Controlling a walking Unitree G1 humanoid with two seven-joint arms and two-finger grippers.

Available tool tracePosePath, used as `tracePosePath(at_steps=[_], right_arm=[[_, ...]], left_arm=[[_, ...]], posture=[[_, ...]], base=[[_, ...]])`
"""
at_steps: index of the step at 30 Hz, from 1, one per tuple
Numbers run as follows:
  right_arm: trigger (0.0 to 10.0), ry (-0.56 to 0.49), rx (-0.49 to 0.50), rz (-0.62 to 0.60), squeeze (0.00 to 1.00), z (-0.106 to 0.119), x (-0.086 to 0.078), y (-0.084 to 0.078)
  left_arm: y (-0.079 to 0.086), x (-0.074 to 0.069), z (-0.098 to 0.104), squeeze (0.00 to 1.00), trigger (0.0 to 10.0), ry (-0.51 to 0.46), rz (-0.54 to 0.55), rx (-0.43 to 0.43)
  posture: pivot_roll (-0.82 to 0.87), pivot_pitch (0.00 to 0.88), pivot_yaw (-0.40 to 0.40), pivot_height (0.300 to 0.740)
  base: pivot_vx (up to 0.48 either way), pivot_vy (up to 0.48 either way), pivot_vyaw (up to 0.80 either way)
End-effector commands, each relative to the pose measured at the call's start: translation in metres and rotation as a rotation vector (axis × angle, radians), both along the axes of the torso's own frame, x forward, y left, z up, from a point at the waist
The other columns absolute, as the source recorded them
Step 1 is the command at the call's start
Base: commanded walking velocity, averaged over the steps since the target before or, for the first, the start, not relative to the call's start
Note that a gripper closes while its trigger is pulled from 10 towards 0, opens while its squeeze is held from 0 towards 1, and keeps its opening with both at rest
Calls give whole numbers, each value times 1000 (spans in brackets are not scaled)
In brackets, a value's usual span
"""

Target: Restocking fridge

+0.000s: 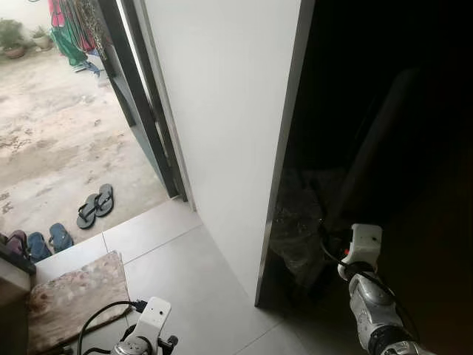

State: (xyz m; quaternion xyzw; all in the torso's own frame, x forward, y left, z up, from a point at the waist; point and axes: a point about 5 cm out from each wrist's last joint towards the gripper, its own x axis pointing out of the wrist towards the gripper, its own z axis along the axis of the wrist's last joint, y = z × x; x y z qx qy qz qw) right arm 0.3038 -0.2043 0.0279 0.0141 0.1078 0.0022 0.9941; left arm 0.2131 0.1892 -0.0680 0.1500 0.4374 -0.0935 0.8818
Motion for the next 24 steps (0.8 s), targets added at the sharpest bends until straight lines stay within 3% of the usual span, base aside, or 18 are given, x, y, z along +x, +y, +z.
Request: tracePosePath(at_steps=[1,7,24], right_arm=[[10000,-132,-17,181,0,32,24,26],[10000,-146,-8,354,0,51,40,42],[10000,-162,13,449,0,84,65,61]], left_arm=[[4,-6,-3,0,10000,21,-4,20],[5,-6,-3,0,10000,19,-3,24],[6,-7,-3,0,10000,15,8,23]], posture=[[-19,80,62,740],[-16,77,60,740],[-1,78,49,740]], base=[[0,0,0],[0,0,0],[0,0,0]])
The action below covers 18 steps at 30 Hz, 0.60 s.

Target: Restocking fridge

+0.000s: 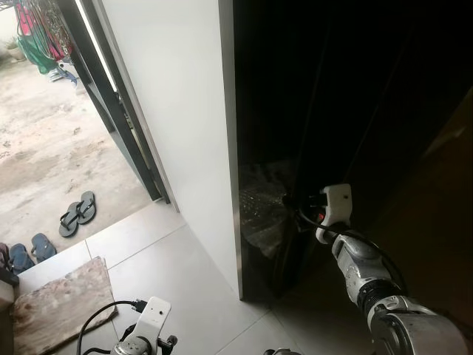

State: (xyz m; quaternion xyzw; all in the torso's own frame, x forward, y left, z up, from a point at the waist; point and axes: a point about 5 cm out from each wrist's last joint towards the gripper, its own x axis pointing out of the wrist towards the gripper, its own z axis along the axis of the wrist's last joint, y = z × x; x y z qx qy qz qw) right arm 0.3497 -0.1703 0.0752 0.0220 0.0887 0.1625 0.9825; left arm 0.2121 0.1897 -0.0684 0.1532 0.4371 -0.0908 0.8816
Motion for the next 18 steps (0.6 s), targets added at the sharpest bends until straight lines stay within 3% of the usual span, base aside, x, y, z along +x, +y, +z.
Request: tracePosePath(at_steps=[1,7,11,17,18], right_arm=[[10000,-129,-19,131,0,36,19,28],[10000,-98,-23,90,0,29,17,24],[10000,-64,-37,-74,0,14,10,4],[10000,-18,-49,-394,0,-20,-20,-38],[10000,-18,-49,-394,0,-20,-20,-38]], left_arm=[[6,-6,-3,0,10000,17,7,15],[5,-6,-3,0,10000,18,10,12],[2,-6,-3,0,10000,18,7,7],[-4,-3,-2,0,10000,13,2,0],[-4,-3,-2,0,10000,13,2,0]], posture=[[0,77,48,740],[-3,79,44,740],[-11,77,42,740],[-18,80,39,740],[-18,80,39,740]], base=[[0,0,0],[0,0,0],[0,0,0],[0,0,0],[0,0,0]])
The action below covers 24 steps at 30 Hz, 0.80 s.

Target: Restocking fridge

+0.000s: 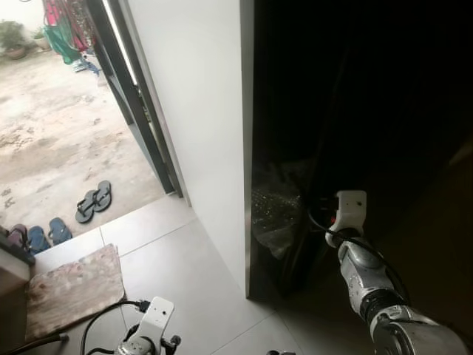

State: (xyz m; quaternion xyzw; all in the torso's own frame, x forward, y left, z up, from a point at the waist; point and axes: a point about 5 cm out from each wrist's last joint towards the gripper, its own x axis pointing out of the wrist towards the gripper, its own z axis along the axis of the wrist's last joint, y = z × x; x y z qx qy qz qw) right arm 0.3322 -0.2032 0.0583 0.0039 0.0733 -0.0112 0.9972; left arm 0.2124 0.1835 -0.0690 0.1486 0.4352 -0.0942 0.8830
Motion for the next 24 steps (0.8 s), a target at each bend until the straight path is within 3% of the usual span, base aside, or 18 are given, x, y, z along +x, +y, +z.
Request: tracePosePath(at_steps=[1,3,6,7,11,14,16,17,19,24], right_arm=[[10000,14,21,-75,0,-7,-6,-8],[10000,61,13,-147,0,-29,-29,-14],[10000,133,46,-176,0,-49,-46,-13],[10000,207,66,-176,0,-64,-59,-10],[10000,322,106,-194,0,-84,-76,-7],[10000,516,108,-195,0,-110,-104,-3],[10000,566,102,-192,0,-117,-113,-1],[10000,665,96,-178,0,-129,-131,2],[10000,737,88,-177,0,-138,-146,4],[10000,787,93,-167,0,-146,-160,9]], left_arm=[[2,-3,-2,0,10000,15,4,11],[1,-5,-3,0,10000,19,0,9],[0,-7,-4,0,10000,24,-2,9],[0,-7,-4,0,10000,26,-3,9],[0,-8,-4,0,10000,27,-4,9],[2,-7,-4,0,10000,25,-2,9],[2,-7,-4,0,10000,25,-2,9],[2,-7,-4,0,10000,26,-4,9],[2,-7,-4,0,10000,25,-6,8],[3,-6,-3,0,10000,22,-4,5]], posture=[[-20,80,39,740],[-28,85,41,740],[-28,85,41,740],[-25,85,41,740],[-24,84,41,740],[-20,82,42,740],[-20,82,42,740],[-6,80,47,740],[7,79,44,740],[8,82,47,740]], base=[[0,0,0],[0,0,0],[0,0,0],[0,0,0],[0,0,0],[0,0,0],[0,0,0],[0,0,0],[0,0,0],[0,0,0]])
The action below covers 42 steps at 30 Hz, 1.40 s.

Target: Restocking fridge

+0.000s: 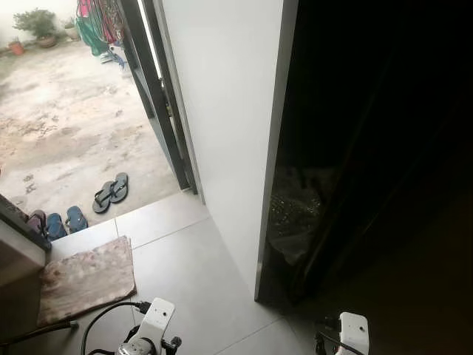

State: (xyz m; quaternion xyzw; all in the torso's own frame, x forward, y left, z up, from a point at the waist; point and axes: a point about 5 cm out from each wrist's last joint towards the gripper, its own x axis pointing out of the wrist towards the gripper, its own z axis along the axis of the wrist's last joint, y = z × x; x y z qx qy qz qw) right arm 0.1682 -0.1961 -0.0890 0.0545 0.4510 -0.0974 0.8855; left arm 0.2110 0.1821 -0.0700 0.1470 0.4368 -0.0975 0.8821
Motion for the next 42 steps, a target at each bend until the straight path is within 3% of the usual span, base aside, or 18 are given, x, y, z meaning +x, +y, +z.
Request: tracePosePath(at_steps=[1,6,21,34,42], right_arm=[[10000,-8,14,36,0,0,2,5],[10000,11,-19,12,0,0,-3,-5],[10000,-3,-34,65,0,4,6,-6],[10000,-14,-68,116,0,8,12,-17],[10000,-21,-85,168,0,11,12,-26]], left_arm=[[5,-6,-3,0,10000,21,-3,11],[4,-8,-4,0,10000,30,-6,14],[6,-6,-3,0,10000,17,28,11],[1,-17,-9,0,10000,33,92,-15],[2,-8,-5,0,10000,5,122,-23]], posture=[[-5,84,49,740],[-6,84,47,740],[-4,39,26,740],[22,42,-27,740],[21,67,-20,740]], base=[[0,0,0],[0,0,683],[0,0,752],[0,0,778],[0,0,791]])
